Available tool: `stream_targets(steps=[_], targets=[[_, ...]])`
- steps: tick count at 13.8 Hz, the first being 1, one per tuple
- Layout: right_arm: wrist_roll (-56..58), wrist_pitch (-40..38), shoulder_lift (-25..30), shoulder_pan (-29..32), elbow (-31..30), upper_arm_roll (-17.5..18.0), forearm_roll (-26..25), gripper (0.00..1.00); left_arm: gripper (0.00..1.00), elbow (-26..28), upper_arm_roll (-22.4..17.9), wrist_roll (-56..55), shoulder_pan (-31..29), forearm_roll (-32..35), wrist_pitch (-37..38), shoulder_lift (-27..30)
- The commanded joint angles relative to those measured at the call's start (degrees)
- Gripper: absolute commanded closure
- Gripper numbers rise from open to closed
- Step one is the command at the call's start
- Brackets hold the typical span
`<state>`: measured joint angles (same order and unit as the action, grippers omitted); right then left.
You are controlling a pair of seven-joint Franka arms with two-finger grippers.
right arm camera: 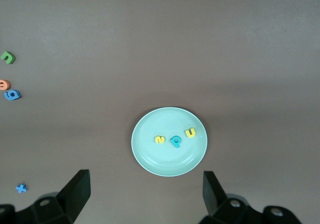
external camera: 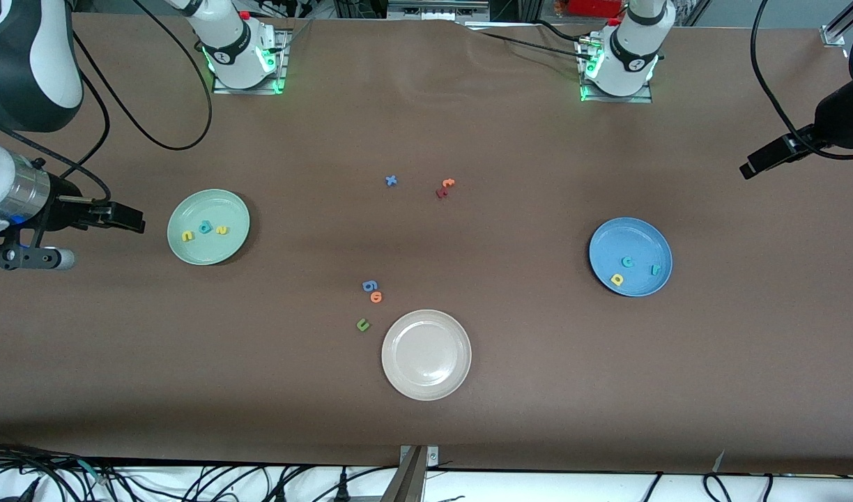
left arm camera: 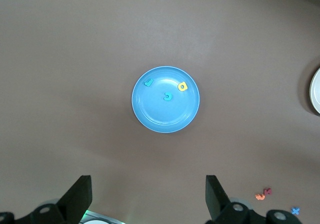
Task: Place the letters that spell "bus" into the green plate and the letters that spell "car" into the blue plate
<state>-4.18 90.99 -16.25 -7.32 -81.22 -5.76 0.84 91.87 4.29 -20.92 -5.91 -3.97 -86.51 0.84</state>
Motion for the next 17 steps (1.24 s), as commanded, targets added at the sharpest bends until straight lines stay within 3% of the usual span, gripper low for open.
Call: stream_targets(steps=[1, 17], targets=[[0.05, -0.28, -0.71, 0.55, 1.50, 0.57, 0.48, 0.01, 0.00, 0.24, 0.19, 0.01, 0.37, -0.95, -0.42, 0.13], [0.23, -0.37, -0.71, 0.64, 1.42, 0.57, 0.48, 0.01, 0.00, -0.38, 0.36, 17.49, 0.11, 1.77, 0.11, -0.58]])
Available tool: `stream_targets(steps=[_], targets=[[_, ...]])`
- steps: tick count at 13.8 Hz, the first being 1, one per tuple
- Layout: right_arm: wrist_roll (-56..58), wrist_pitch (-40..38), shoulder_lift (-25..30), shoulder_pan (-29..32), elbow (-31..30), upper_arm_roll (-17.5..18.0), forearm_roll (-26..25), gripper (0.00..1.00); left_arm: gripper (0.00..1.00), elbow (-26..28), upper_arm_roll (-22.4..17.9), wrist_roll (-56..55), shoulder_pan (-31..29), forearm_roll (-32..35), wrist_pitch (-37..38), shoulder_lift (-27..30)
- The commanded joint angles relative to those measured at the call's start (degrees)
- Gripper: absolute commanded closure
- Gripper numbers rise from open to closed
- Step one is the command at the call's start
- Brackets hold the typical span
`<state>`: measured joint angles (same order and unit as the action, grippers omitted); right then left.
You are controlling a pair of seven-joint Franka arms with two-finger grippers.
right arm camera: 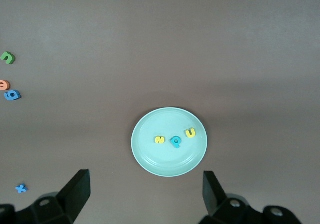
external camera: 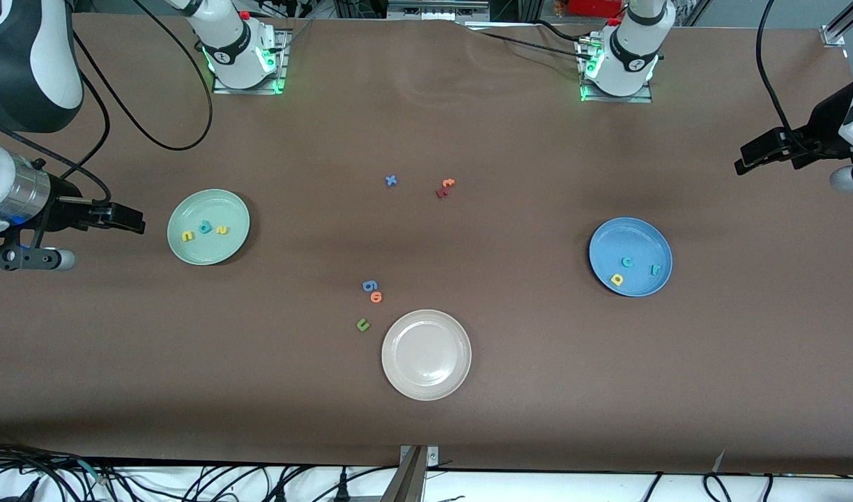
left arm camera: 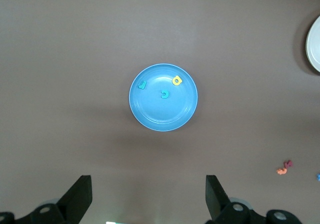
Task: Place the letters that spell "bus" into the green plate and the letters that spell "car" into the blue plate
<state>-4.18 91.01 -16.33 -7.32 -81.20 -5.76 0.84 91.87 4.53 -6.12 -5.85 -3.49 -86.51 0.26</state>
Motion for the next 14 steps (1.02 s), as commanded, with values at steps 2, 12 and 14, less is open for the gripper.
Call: stream_targets(steps=[2, 12, 14], targets=[[0.22, -0.40, -0.63, 0.64, 1.39, 0.57, 0.47, 0.01, 0.00, -0.29, 0.22, 2.78, 0.31, 1.38, 0.11, 0.09], [0.57, -0.40, -0.63, 0.64, 1.39, 0.48, 0.65, 0.01, 0.00, -0.29, 1.01, 2.78, 0.23, 1.38, 0.64, 0.18], [0.66, -0.40, -0.63, 0.64, 1.39, 0.48, 0.56, 0.00, 0.00, -0.29, 1.01, 2.78, 0.14, 1.29, 0.64, 0.18]])
